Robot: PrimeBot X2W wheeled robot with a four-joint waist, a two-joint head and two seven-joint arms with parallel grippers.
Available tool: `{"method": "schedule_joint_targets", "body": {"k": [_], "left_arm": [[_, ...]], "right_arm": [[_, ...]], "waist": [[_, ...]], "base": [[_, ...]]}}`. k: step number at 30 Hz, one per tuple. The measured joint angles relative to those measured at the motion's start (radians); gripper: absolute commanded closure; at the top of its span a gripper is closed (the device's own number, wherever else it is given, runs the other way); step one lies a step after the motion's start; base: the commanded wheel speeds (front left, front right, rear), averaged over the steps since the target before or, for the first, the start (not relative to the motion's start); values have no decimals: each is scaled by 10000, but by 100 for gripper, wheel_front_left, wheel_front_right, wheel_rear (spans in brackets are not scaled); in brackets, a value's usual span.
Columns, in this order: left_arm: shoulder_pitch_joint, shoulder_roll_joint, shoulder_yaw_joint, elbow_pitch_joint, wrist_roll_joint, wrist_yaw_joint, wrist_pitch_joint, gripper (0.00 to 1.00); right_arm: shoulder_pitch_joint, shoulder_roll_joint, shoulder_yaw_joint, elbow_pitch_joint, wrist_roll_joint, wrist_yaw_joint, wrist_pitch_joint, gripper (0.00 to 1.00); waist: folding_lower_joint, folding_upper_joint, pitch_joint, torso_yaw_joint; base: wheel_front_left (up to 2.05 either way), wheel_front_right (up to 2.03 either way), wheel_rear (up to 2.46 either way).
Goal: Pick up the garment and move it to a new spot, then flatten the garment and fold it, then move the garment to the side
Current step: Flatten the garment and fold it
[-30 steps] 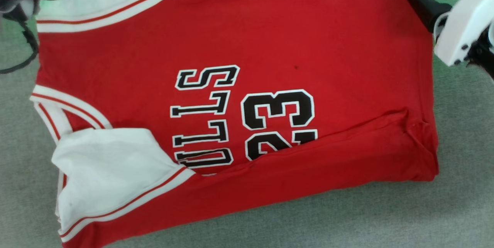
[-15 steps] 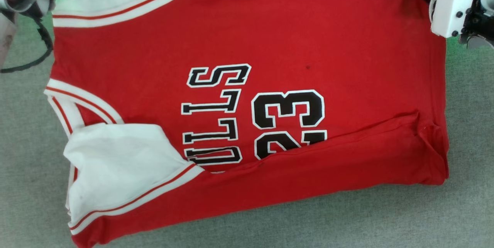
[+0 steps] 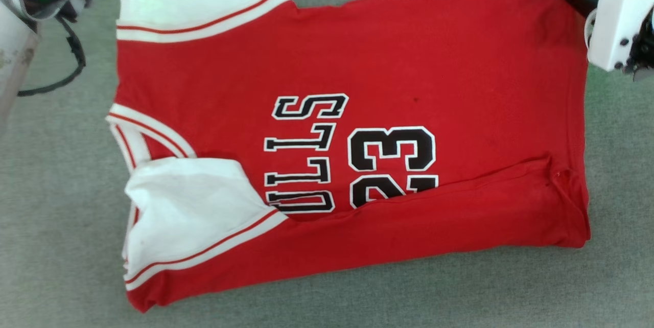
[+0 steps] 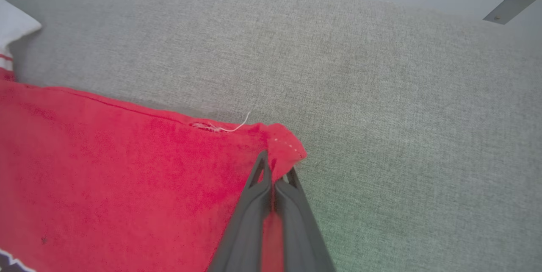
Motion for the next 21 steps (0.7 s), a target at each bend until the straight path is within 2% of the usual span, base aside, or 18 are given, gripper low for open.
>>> {"method": "schedule_joint_targets", "body": {"k": [5, 9, 11, 15, 21], "left_arm": [[305, 276, -205, -832, 0, -138, -69, 100], [749, 871, -393, -1837, 86, -115, 31, 100], [1075, 1220, -449, -2537, 65, 69, 125, 100], [1948, 2090, -556, -4358, -67, 765, 359, 100], [3673, 3480, -849, -7471, -426, 2255, 648, 100]], "right_arm": [[504, -541, 284, -307, 391, 0, -345, 100], [1048, -984, 518, -713, 600, 0, -493, 100], [1359, -1218, 616, -957, 802, 0, -477, 100], [2073, -1590, 723, -1605, 1066, 0, -339, 100], [3358, -2230, 623, -2428, 1294, 0, -2, 100]], "waist": [[0, 0, -561, 199], [0, 0, -1071, 360], [0, 0, -1337, 439], [0, 0, -1857, 583], [0, 0, -2538, 792]], "base": [[0, 0, 0], [0, 0, 0], [0, 0, 0], [0, 0, 0], [0, 0, 0]]}}
